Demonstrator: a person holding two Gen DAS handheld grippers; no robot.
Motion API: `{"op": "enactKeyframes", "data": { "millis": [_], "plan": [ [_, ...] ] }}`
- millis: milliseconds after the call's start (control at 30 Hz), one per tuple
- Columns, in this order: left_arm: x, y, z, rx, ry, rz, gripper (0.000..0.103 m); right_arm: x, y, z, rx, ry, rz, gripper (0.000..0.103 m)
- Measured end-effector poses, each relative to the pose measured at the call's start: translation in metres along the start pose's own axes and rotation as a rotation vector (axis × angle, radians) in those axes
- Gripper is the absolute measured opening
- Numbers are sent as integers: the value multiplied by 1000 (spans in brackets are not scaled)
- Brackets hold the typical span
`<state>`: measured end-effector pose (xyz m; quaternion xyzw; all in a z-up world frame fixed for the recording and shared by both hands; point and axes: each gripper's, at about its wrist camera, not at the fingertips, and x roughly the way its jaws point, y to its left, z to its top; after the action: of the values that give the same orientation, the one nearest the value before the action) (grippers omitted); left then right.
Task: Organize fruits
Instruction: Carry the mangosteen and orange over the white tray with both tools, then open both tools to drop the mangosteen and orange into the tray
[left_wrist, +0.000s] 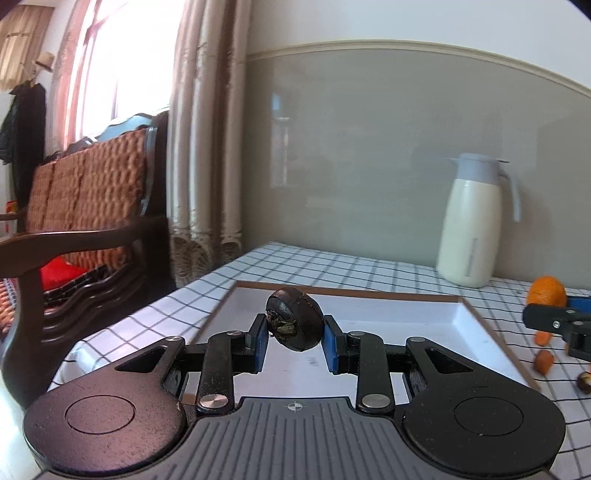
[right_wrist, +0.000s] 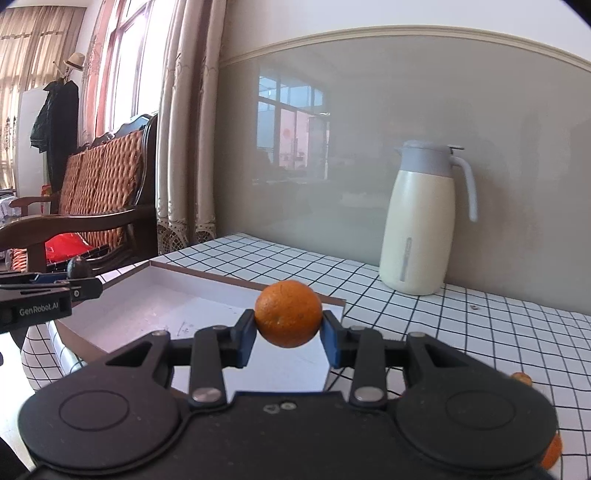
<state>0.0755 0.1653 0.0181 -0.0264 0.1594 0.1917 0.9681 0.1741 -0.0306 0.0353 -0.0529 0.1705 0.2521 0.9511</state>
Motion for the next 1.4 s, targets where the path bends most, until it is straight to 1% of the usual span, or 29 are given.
{"op": "enactKeyframes", "data": {
  "millis": [100,267,333,367,400,433,467,500,533,567,600,633,733,933,1033,1100,1167,1233,1400],
  "plan": [
    [8,11,-1,-17,14,29,31,13,4,0,-6,13,11,29],
    [22,21,-3,-20,41,51,31,30,11,2,-21,29,38,29],
    [27,22,-3,-19,50,66,31,41,14,1,-39,59,56,29],
    [29,22,-4,-22,60,81,32,48,17,0,-55,80,48,30],
    [31,22,-4,-20,76,102,46,53,18,-3,-65,81,13,41],
    [31,22,-4,-23,79,123,66,54,18,-6,-64,61,-27,75],
    [28,23,-3,-27,63,146,102,52,17,-8,-48,19,-63,95],
    [23,25,-3,-32,23,169,103,48,14,-9,-25,-21,-64,97],
    [21,27,-3,-38,2,164,103,48,11,-8,-13,-15,-53,97],
    [21,29,-3,-42,-6,142,103,49,10,-7,2,-12,-46,97],
    [22,29,-4,-38,-9,138,103,48,9,-7,11,-21,-47,97],
    [23,29,-4,-30,-8,149,103,48,9,-8,12,-24,-46,97],
    [27,30,-5,-22,0,147,103,50,8,-8,21,-15,-34,97],
    [19,21,-4,11,-10,140,103,51,8,-8,23,-16,-32,97],
    [16,16,-4,33,-18,135,103,48,6,-8,29,-31,-41,97],
    [14,13,-4,36,-25,127,103,45,4,-9,39,-55,-47,97],
    [13,12,-3,36,-26,136,103,44,3,-9,45,-63,-45,97],
    [10,9,-3,34,-36,151,103,43,2,-8,42,-42,-42,97],
    [-1,4,-1,13,-86,147,103,37,5,-7,20,-16,-59,97]
  ]
}}
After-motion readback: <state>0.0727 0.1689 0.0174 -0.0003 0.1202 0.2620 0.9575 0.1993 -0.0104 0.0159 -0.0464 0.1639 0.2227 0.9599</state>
